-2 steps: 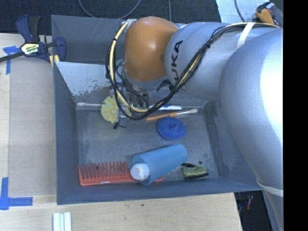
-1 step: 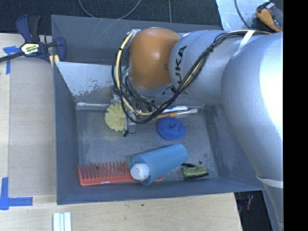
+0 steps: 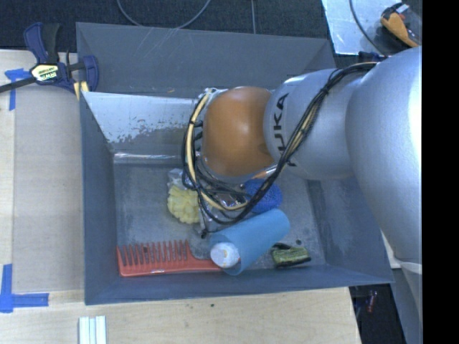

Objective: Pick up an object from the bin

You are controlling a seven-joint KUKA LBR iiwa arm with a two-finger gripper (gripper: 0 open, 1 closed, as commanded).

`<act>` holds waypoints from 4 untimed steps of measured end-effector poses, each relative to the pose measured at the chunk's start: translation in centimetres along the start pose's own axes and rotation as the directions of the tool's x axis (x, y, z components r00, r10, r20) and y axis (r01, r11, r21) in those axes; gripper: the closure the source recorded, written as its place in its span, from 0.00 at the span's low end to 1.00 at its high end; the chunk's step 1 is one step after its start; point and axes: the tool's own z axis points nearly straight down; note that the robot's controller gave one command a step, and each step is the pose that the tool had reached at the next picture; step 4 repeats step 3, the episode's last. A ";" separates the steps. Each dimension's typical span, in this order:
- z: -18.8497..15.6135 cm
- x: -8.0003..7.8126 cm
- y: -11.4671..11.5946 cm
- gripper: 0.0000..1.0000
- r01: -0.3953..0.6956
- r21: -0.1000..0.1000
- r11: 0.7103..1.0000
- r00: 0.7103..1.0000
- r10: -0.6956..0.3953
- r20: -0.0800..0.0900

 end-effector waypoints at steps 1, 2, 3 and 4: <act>0.1 -5.0 -3.5 1.00 -0.317 0.001 0.948 0.948 0.317 -0.009; 0.1 -5.0 -3.5 1.00 -0.317 0.001 0.948 0.948 0.317 -0.009; -0.1 -5.0 -3.5 1.00 -0.317 0.001 0.948 0.948 0.317 -0.008; -0.1 -5.0 -3.5 1.00 -0.317 0.001 0.948 0.948 0.317 -0.008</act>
Offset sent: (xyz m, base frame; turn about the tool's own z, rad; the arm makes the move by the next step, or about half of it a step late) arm 0.0000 0.0000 0.0000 0.0000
